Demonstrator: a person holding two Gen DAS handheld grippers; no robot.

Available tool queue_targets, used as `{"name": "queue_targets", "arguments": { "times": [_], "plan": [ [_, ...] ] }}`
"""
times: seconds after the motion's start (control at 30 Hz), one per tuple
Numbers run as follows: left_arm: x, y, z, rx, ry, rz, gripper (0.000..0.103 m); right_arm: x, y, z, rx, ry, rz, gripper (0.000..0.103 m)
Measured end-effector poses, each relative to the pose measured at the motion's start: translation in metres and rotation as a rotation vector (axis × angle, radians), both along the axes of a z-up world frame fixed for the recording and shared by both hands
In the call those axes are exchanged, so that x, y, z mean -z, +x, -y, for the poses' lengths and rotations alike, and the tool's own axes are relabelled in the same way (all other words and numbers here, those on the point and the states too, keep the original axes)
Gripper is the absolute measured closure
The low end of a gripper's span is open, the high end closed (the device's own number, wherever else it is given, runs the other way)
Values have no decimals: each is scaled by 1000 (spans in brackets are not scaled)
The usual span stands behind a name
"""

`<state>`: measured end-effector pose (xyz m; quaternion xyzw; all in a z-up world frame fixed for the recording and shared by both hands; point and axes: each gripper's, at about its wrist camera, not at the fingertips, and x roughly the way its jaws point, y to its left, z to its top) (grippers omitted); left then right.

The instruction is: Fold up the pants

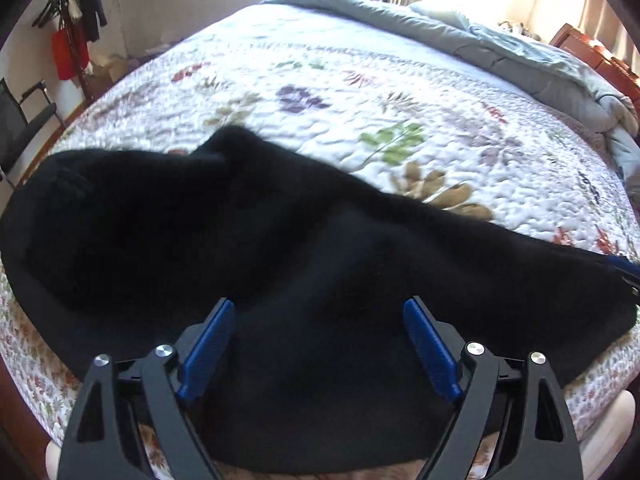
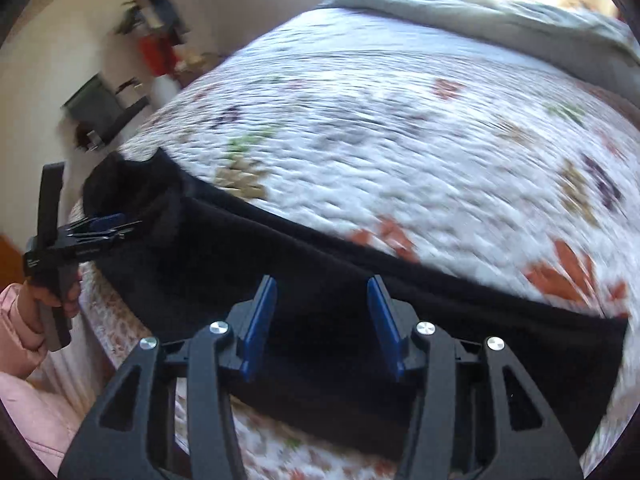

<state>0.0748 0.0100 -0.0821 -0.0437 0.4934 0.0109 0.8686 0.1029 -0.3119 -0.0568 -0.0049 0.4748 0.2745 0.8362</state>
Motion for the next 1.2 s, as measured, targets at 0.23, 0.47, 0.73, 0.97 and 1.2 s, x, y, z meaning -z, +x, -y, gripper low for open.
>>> {"name": "queue_targets", "arguments": {
  "times": [0.23, 0.47, 0.73, 0.97, 1.2],
  "plan": [
    [4, -5, -8, -56, -13, -34, 16, 29, 39, -76, -227, -41, -58, 49],
    [14, -15, -23, -99, -6, -69, 16, 38, 50, -96, -260, -138, -4, 100],
    [20, -14, -12, -82, 17, -60, 15, 40, 67, -80, -89, -173, 41, 103],
    [26, -14, 1, -39, 66, -60, 12, 30, 60, -33, 65, -62, 1, 97],
    [19, -23, 21, 9, 35, -42, 12, 4, 2, 102, 323, 4, -42, 76]
  ]
}}
